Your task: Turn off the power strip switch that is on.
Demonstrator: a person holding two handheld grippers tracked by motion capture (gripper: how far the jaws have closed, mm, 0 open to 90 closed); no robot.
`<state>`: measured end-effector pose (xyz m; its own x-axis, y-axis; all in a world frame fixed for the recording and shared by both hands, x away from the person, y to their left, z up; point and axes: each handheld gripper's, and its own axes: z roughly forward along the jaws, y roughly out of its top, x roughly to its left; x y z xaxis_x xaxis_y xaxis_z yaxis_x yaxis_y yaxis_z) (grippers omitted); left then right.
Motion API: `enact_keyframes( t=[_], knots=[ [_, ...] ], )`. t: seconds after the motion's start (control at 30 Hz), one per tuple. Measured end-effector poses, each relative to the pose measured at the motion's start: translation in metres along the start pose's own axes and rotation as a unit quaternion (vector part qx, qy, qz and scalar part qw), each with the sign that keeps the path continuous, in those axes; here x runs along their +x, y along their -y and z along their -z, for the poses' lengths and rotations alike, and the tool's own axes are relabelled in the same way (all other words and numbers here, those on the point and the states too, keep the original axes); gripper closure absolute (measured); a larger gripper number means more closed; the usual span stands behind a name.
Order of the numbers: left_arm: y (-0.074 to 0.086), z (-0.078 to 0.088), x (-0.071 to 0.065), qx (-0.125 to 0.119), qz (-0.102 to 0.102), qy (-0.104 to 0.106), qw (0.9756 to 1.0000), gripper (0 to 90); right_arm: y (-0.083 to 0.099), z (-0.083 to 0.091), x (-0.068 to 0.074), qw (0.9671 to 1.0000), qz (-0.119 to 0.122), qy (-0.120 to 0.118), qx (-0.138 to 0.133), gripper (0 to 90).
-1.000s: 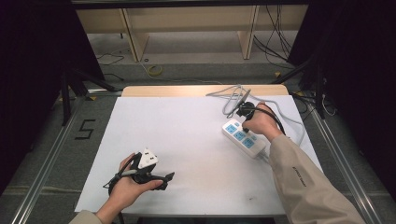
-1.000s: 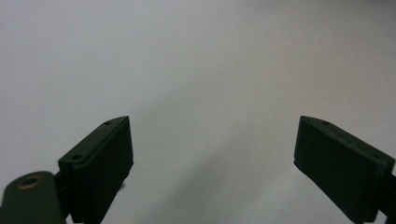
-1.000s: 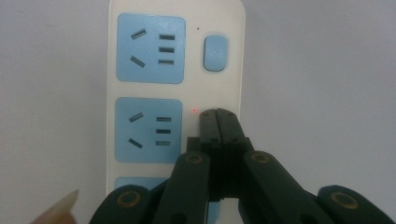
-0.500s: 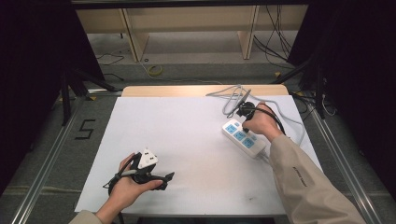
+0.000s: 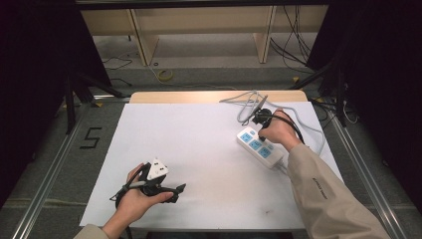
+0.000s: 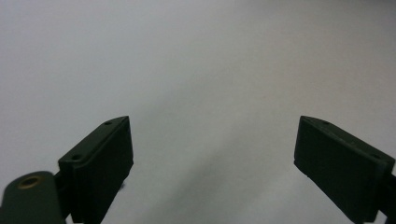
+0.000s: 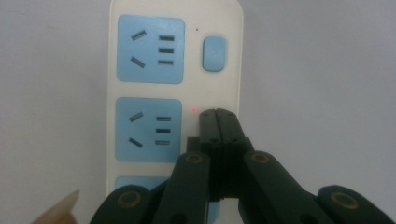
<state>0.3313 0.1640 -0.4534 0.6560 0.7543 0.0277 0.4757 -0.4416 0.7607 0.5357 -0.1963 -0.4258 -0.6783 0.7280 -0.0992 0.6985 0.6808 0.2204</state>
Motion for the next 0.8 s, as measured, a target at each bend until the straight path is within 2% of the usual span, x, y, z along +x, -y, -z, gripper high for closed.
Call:
enact_keyframes(
  t=[0.37, 0.8],
  knots=[
    [0.0, -0.0003, 0.0001, 0.0, 0.001, -0.001, 1.0, 11.3, 0.0023, 0.0034, -0.0012, 1.0, -0.005, -0.003, -0.007, 90.0],
    [0.0002, 0.0, 0.0001, 0.0, 0.001, -0.001, 1.0, 11.3, 0.0079, 0.0038, -0.0014, 0.9994, -0.012, -0.009, -0.032, 90.0]
  ],
)
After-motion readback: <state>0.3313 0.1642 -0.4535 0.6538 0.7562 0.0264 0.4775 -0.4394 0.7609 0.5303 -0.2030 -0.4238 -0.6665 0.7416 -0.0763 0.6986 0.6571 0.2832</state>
